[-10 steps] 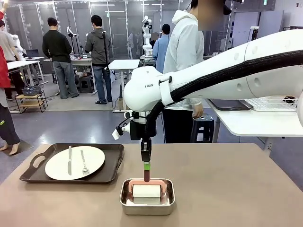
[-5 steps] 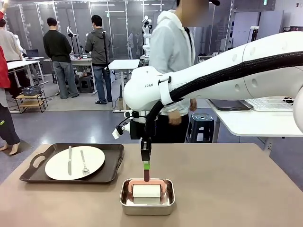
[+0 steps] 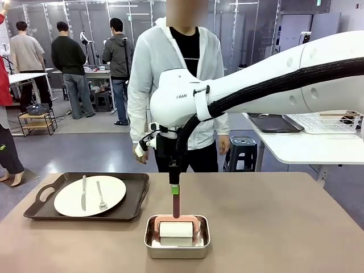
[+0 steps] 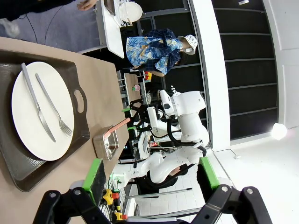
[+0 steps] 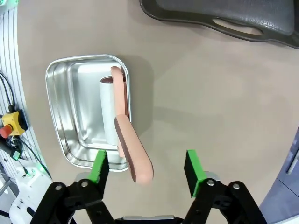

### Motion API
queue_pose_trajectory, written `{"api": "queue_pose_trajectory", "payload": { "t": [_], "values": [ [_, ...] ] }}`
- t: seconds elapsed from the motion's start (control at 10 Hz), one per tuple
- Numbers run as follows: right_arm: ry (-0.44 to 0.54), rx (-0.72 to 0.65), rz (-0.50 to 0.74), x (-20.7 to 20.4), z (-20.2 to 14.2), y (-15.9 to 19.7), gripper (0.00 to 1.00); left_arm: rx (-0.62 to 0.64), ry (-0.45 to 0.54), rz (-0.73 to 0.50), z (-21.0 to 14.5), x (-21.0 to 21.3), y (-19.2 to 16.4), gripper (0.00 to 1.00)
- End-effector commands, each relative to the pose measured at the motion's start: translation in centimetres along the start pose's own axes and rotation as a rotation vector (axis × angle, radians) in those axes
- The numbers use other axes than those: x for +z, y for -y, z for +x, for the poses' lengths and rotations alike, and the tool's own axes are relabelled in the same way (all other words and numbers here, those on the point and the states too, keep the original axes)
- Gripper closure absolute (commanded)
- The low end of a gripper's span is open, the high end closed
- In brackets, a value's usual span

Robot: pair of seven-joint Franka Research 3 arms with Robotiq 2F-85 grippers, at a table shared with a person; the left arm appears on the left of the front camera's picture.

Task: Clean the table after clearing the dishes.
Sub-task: Place the Lint Roller back on top of the Airtight Container.

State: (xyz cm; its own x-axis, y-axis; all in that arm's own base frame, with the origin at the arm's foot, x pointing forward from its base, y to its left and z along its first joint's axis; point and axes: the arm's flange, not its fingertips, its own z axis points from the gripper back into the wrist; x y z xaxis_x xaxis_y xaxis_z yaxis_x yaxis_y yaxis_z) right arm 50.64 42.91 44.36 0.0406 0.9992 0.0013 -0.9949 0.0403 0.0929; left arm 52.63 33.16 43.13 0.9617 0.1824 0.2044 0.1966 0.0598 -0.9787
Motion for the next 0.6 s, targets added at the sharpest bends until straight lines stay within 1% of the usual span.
{"api": "queue_pose_trajectory", "payload": {
  "t": [0.0,0.1,0.2,0.3,0.4,0.5],
  "values": [
    [-0.004,0.017,-0.024,0.31,-0.70,-0.75,0.02,0.000,-0.001,0.002,-0.19,0.18,0.14,0.00],
    [-0.007,0.018,-0.025,0.50,-0.58,-0.81,0.00,0.000,-0.001,0.002,-0.19,0.18,0.14,0.00],
    [-0.008,0.017,-0.027,0.63,-0.53,-0.79,0.00,0.000,-0.001,0.002,-0.19,0.18,0.14,0.00],
    [-0.057,0.004,-0.014,0.57,-0.65,-0.64,0.00,0.000,-0.001,0.002,-0.19,0.18,0.14,0.00],
    [0.002,0.001,-0.013,0.70,-0.08,-0.16,0.00,0.000,-0.001,0.002,-0.19,0.18,0.14,0.00],
    [0.002,0.001,-0.013,0.70,-0.08,-0.16,0.00,0.000,-0.001,0.002,-0.19,0.18,0.14,0.00]
  ]
}}
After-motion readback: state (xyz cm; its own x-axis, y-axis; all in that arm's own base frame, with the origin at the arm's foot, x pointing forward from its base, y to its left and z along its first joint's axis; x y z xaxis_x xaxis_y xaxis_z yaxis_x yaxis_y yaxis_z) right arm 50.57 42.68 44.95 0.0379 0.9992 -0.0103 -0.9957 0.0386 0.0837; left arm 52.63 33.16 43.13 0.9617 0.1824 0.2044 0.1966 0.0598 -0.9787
